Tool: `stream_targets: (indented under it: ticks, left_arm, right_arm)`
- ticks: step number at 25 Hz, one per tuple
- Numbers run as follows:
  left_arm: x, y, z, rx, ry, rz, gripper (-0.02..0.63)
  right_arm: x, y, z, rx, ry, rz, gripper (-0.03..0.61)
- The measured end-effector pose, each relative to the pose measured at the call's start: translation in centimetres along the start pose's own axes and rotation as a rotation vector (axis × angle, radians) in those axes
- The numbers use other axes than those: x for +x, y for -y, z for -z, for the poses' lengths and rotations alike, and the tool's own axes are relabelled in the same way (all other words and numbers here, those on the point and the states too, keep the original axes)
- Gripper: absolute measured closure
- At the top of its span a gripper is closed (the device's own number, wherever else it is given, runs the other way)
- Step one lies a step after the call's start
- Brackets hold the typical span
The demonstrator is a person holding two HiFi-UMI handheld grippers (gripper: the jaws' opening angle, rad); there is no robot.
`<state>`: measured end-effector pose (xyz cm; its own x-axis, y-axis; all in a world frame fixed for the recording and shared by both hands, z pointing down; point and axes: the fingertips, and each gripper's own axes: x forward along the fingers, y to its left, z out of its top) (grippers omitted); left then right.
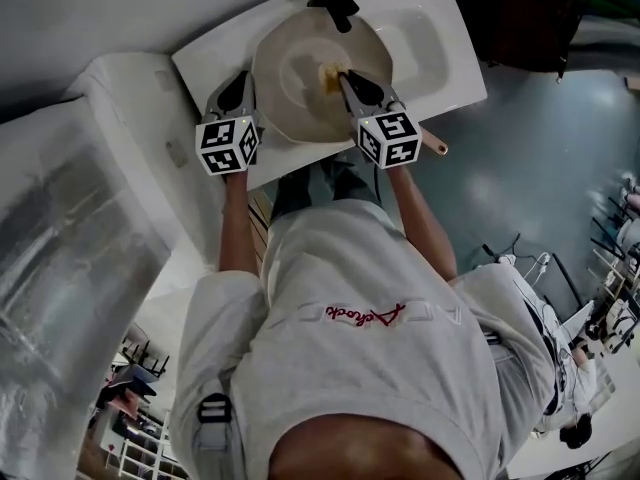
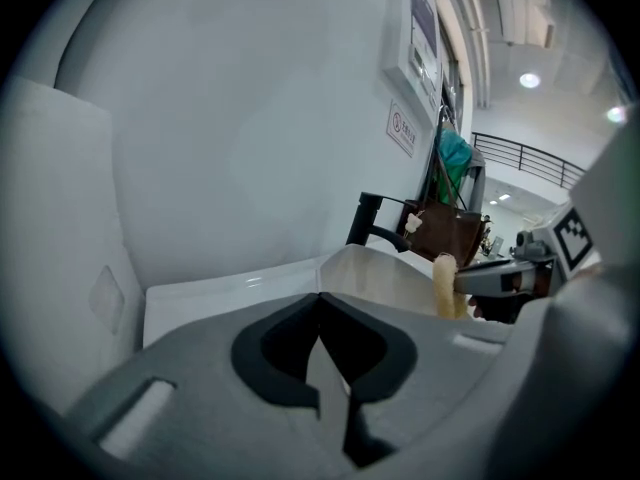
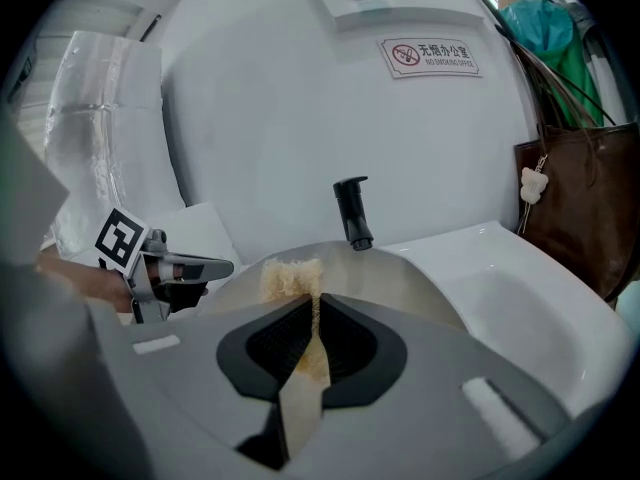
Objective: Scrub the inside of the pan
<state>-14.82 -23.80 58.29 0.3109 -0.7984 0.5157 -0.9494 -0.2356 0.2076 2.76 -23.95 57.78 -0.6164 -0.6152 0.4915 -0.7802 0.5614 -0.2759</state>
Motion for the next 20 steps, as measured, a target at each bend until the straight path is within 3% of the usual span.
stream_targets:
  ticks: [3,8,20]
  left_arm:
    - [0.2,0.1,0.2,-0.01,0.0,0.018,0.614]
    - [0.8,0.4,0.8,-0.023,-0.014,0.038,0.541]
    - [1.5,0.5,1.7,-0.03,-0.049,0.058,0.542]
  right_arm:
    - [0.1,-0.2,0.6,0.002,-0.012,-0.003,0.548]
    - [0.1,-0.4,1.1,0.002,-0.02,-0.005,0.548]
    - [1.3,-2.4,1.3,-0.062,-0.051,-0.046,0.548]
